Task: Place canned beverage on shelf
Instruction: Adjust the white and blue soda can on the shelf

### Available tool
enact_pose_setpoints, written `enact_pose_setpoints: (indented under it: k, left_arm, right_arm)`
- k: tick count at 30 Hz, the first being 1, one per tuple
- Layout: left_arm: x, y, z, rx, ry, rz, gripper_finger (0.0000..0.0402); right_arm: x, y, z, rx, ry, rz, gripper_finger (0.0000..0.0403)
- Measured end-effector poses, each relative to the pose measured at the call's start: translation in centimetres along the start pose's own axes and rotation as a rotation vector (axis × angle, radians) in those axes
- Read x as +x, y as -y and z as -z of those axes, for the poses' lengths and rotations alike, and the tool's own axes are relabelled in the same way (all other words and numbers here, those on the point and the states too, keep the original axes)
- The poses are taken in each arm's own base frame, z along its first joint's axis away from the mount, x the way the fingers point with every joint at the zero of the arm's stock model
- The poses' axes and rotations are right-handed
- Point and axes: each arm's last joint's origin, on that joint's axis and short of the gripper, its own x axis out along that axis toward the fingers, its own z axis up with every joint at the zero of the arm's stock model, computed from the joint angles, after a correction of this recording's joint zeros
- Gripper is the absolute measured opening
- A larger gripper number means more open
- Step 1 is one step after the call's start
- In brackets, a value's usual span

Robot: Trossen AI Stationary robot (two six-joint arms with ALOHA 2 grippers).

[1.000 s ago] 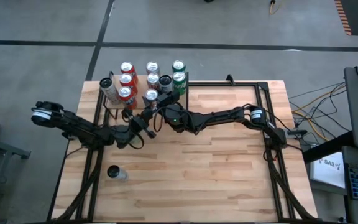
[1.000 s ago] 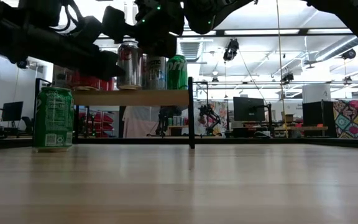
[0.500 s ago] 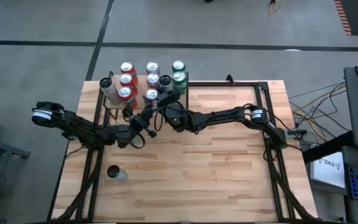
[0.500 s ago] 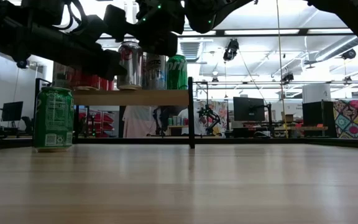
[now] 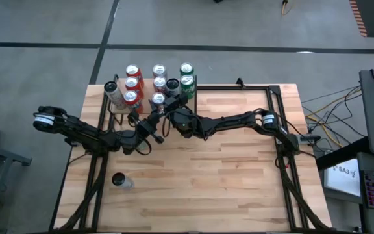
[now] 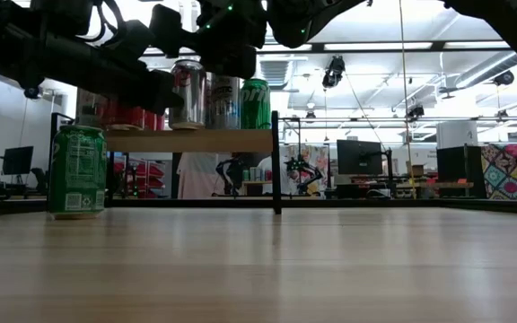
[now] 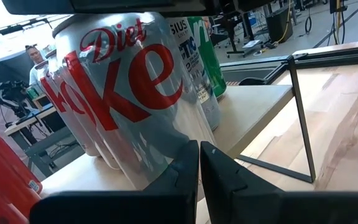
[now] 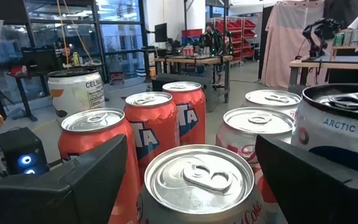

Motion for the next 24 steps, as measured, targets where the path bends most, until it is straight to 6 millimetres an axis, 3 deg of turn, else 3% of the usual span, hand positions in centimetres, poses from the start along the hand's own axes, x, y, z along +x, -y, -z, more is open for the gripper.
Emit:
enact_pose_setpoints:
  k: [24]
  left_arm:
    - [0.1,-0.1,0.0,-0.004,0.0,-0.005,0.0]
  right_arm:
    - [-0.5,-0.8,-1.2,-0.062,0.031,-0.002,0.0341]
